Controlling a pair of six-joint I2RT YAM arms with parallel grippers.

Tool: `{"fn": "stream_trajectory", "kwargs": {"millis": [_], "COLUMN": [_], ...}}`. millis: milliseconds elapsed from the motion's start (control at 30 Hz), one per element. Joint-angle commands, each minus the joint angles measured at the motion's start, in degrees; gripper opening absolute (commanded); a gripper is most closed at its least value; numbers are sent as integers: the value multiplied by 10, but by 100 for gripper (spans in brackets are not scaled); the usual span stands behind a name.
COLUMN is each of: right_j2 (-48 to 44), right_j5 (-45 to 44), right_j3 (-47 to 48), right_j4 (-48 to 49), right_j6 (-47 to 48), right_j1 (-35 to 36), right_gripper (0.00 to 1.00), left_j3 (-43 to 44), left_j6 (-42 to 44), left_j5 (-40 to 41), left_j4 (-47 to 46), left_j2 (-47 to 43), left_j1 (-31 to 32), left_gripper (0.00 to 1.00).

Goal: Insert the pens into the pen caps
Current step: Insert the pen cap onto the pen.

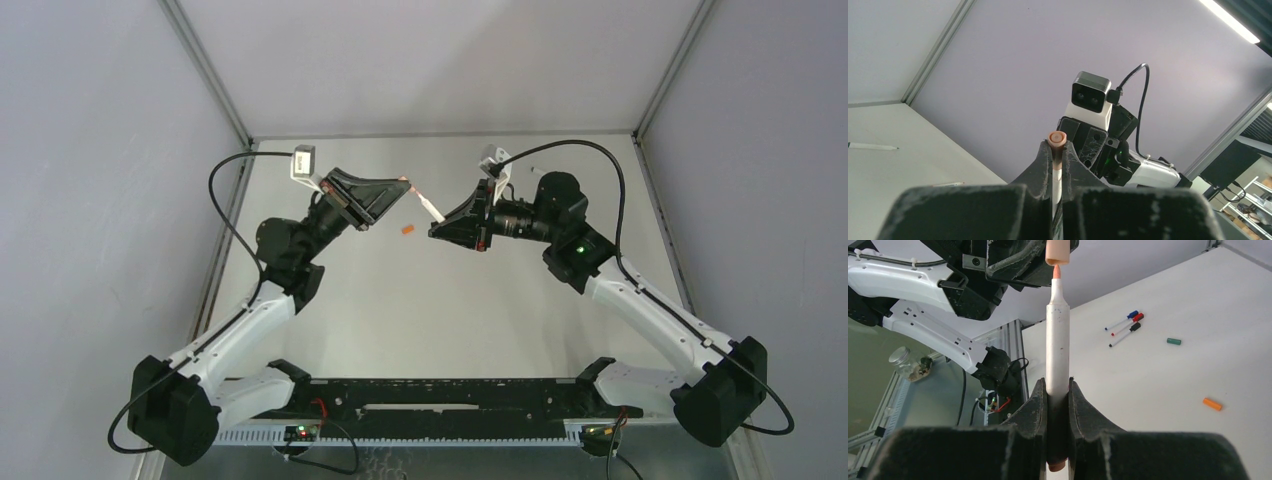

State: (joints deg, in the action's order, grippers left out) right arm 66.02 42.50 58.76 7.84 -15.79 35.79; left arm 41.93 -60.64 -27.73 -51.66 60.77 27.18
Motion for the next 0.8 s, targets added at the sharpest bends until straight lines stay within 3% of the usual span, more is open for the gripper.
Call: {"fn": "stream_trajectory", "kwargs": {"millis": [0, 767], "right_j2": [3, 21], "right_j5": [1, -5], "right_j3": [3, 27], "right_j4": [24, 52], "right_j6": [-8, -22], "right_j1": [9, 10], "right_gripper": [0, 0], "left_j3": [-14, -19], "left_j6": [-6, 8], "left_j5": [-14, -42], "left_j4": [-20, -9], "left_j2": [2, 14], "left_j1": [0, 8], "left_gripper": [0, 0]}}
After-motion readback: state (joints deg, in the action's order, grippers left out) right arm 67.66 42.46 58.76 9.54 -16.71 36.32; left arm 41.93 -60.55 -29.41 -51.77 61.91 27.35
